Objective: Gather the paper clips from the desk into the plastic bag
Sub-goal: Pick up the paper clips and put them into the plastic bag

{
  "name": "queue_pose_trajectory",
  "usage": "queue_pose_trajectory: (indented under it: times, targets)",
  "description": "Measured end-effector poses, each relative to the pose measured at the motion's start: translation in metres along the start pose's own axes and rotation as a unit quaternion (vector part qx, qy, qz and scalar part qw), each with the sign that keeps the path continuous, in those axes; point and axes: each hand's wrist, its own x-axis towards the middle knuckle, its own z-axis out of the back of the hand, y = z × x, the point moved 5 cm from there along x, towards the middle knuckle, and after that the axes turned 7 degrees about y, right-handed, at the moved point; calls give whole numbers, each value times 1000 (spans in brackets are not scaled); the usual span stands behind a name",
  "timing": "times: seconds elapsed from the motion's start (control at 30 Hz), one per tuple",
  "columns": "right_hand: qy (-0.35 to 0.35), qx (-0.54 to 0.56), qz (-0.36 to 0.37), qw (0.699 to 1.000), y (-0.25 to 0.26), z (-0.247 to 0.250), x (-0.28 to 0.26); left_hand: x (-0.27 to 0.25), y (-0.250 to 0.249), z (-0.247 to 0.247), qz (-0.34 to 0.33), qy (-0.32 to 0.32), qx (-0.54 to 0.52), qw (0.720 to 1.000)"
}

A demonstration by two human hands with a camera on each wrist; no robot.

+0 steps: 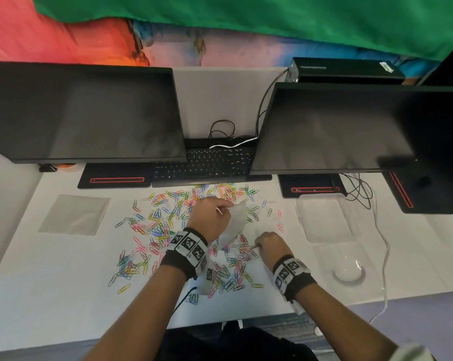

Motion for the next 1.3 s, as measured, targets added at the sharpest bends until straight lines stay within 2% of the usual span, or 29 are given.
queue_pose_trajectory:
  times: [0.07,0.1,0.13,0.17,0.2,0.27,0.3,0.33,0.37,0.4,0.43,0.47,0.53,0.57,0.67,0.77,0.8,0.87,0.97,1.03,1.07,1.13,1.2,1.23,1.3]
  targets:
    - [-29,127,-58,990,-10,12,0,-1,-1,-2,2,5,-4,1000]
    - [-40,209,-96,972,-17,17,-1,-1,-2,-4,0,12,-7,1000]
    - [-47,304,-136,942,-27,21,-3,-2,-3,-6,-1,20,-9,1000]
    - [-46,409,-174,895,-34,23,-5,-3,-3,-9,-1,27,-12,1000]
    - [-40,513,-194,835,-37,27,-7,-3,-3,-10,0,32,-14,999]
    - [-56,686,-174,704,-31,44,-11,-4,-2,-13,6,34,-19,999]
    - [-73,743,-145,649,-24,57,-13,-4,-2,-14,10,34,-26,999]
    - [-88,775,-112,615,-17,71,-16,-4,-1,-16,13,32,-34,999]
    - [-97,793,-76,597,-9,85,-20,-4,-2,-18,14,30,-41,999]
    - [-104,794,-43,597,-1,94,-22,-3,-2,-19,15,29,-48,998]
    - [-109,777,-14,620,8,100,-24,-4,-4,-20,15,29,-55,998]
    - [-120,736,4,667,16,103,-25,-4,-5,-21,15,30,-61,998]
    - [-168,596,6,785,27,100,-26,-4,-9,-22,13,28,-68,997]
    - [-196,527,1,827,31,97,-24,-4,-10,-22,12,24,-70,997]
    - [-214,394,1,894,40,92,-18,-4,-12,-20,13,22,-69,997]
    - [-138,244,32,959,54,93,-11,-3,-13,-17,6,19,-61,998]
    - [-108,201,41,973,58,96,-10,-2,-13,-14,4,15,-57,998]
    - [-74,219,67,971,60,107,-10,0,-10,-6,4,1,-53,999]
    - [-105,380,80,916,42,126,-15,2,-6,14,6,-27,-53,998]
    - [-148,454,47,877,19,130,-18,1,-3,27,10,-44,-57,997]
    - [-166,452,9,876,3,126,-17,0,-1,33,13,-53,-63,997]
    - [-144,362,-106,915,-30,105,-6,-2,5,43,22,-73,-77,994]
    - [-22,250,-202,947,-54,66,8,-3,12,48,36,-84,-96,991]
    - [29,217,-219,951,-59,46,15,-4,15,50,41,-84,-103,990]
    - [65,180,-218,957,-55,19,30,-5,18,54,46,-82,-104,990]
